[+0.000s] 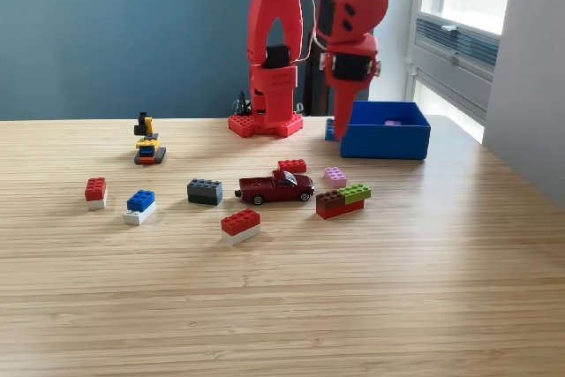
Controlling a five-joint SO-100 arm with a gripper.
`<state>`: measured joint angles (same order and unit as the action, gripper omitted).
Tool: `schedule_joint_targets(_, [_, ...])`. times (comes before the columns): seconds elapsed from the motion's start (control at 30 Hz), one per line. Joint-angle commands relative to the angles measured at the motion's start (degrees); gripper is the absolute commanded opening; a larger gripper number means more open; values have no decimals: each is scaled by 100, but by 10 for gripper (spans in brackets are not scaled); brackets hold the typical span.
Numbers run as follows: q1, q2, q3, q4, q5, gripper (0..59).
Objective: Grasp a lego block and put it in the bin.
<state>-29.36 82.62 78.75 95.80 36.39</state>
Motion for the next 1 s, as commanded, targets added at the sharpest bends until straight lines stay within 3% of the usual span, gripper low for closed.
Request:
schedule_joint_targets(0.03, [-765,202,-316,167,-167,1])
schedule_joint_targets(0.63, [-3814,202,-958,255,-835,1])
schedule_joint_targets(1.0, [-4148,202,-1679,457,-1028,1])
